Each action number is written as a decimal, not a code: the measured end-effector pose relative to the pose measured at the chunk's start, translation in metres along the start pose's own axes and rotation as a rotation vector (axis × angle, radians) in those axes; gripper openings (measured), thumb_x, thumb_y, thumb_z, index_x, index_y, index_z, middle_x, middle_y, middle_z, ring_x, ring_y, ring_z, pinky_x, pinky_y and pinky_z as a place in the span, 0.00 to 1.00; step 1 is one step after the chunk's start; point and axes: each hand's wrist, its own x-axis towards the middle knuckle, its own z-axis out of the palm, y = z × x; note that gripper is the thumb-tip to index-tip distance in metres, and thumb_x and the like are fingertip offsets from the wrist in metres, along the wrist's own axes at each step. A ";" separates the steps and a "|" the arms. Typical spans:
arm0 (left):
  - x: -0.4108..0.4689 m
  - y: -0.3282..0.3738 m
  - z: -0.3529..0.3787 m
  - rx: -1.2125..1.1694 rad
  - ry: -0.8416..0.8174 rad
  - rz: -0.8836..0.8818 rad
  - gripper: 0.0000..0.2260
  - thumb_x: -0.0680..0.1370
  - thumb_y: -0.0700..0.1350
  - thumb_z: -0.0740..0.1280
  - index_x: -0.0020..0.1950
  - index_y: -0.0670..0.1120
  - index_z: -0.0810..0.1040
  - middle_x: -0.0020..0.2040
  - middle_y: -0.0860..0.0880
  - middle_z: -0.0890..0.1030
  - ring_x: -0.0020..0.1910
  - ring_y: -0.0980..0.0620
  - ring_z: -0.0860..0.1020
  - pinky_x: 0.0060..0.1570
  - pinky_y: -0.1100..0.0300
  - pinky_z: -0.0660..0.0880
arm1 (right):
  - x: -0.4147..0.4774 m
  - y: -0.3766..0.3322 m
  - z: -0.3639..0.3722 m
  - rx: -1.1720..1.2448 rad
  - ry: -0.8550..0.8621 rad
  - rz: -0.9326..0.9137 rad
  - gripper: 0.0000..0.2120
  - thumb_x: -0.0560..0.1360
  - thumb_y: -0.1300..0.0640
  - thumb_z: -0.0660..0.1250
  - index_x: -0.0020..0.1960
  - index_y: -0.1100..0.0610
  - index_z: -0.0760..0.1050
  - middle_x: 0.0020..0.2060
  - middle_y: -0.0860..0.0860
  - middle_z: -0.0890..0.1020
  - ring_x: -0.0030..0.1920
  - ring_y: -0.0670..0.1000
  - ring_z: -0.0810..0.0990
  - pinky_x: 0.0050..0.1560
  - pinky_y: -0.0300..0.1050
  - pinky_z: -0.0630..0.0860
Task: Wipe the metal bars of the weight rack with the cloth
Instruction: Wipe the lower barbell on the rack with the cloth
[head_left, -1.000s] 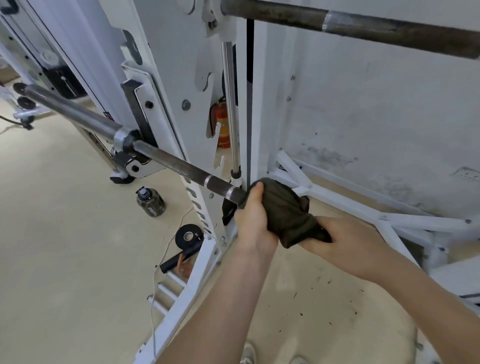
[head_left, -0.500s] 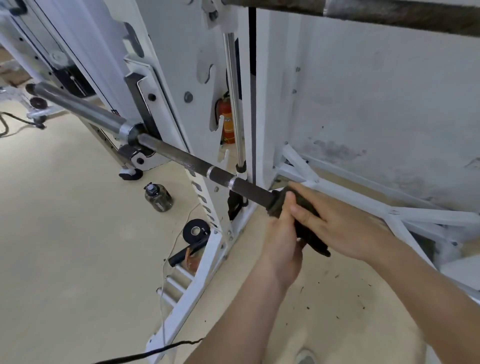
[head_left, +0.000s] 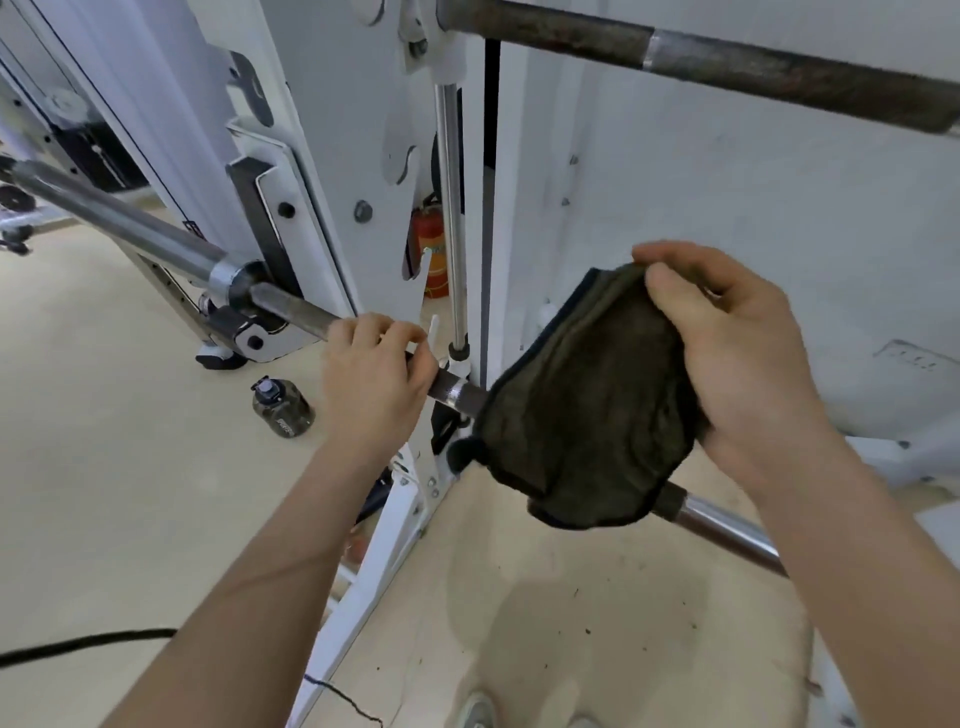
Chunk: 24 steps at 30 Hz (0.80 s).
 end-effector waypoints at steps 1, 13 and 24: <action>0.000 0.000 0.001 0.009 0.018 0.011 0.14 0.78 0.52 0.59 0.49 0.47 0.83 0.48 0.46 0.80 0.50 0.42 0.72 0.49 0.50 0.68 | 0.007 0.005 0.004 -0.056 -0.082 0.042 0.06 0.78 0.56 0.66 0.50 0.47 0.81 0.48 0.48 0.83 0.47 0.48 0.81 0.41 0.37 0.77; 0.041 -0.017 0.004 0.101 -0.244 -0.048 0.20 0.72 0.50 0.49 0.35 0.49 0.79 0.37 0.52 0.81 0.46 0.48 0.69 0.56 0.50 0.61 | -0.013 0.064 0.061 -1.377 -0.616 -0.176 0.26 0.73 0.28 0.51 0.50 0.50 0.70 0.38 0.45 0.76 0.38 0.49 0.77 0.36 0.47 0.74; 0.049 -0.024 0.005 0.121 -0.295 -0.045 0.16 0.70 0.50 0.52 0.30 0.47 0.76 0.33 0.48 0.76 0.43 0.48 0.66 0.53 0.50 0.62 | -0.006 0.075 0.096 -1.385 -0.491 -0.356 0.15 0.79 0.41 0.57 0.49 0.53 0.63 0.33 0.46 0.70 0.35 0.52 0.73 0.29 0.44 0.61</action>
